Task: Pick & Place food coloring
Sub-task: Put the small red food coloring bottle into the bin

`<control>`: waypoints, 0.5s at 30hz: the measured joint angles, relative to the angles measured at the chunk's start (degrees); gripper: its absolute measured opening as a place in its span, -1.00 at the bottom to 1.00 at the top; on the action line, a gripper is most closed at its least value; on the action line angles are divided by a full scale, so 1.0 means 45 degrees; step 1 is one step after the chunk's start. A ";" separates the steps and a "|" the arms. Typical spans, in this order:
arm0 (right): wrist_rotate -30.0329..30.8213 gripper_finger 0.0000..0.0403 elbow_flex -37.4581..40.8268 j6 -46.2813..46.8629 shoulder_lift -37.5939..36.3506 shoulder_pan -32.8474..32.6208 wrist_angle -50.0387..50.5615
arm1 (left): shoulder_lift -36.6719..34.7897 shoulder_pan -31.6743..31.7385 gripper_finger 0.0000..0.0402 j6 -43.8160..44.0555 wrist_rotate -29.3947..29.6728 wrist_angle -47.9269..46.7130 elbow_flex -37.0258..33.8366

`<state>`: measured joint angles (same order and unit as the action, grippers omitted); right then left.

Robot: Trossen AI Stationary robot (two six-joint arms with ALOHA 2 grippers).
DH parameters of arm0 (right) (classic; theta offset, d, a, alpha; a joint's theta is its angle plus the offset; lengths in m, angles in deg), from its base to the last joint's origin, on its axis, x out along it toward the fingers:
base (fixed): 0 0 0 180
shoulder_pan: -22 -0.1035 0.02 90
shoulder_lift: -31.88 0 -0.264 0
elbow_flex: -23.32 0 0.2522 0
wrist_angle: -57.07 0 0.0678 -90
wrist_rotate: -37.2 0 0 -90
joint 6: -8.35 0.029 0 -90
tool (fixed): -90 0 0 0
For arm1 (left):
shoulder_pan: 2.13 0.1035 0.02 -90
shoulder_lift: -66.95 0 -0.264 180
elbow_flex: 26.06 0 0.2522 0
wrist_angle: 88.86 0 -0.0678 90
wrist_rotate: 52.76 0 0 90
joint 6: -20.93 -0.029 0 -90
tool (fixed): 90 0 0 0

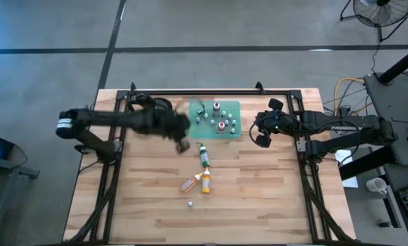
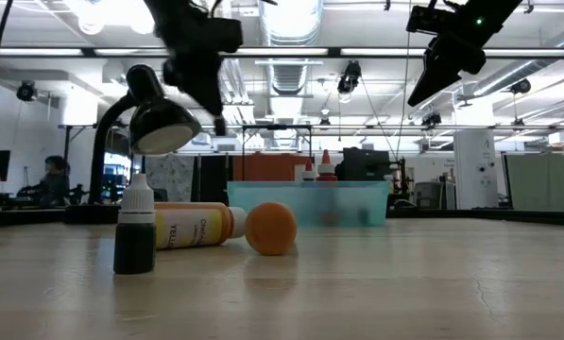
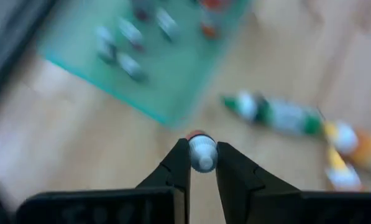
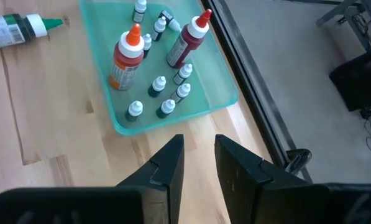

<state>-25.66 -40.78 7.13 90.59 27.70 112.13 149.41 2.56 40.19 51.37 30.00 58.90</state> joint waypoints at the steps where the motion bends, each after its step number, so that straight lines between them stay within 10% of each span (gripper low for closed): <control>1: 0.0003 -0.59 -0.0002 0.0095 0.0000 0.0006 0.0000 | 0.0093 0.0550 -0.86 -0.0460 0.0000 0.0198 0.0252; 15: 0.0008 -0.59 0.0112 0.1149 0.0000 0.0171 -0.0020 | 0.3980 0.3077 -0.85 -0.3939 -0.1382 0.1529 0.2110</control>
<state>-25.63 -40.27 12.30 90.59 28.46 112.04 167.32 16.40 22.47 45.16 36.88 68.40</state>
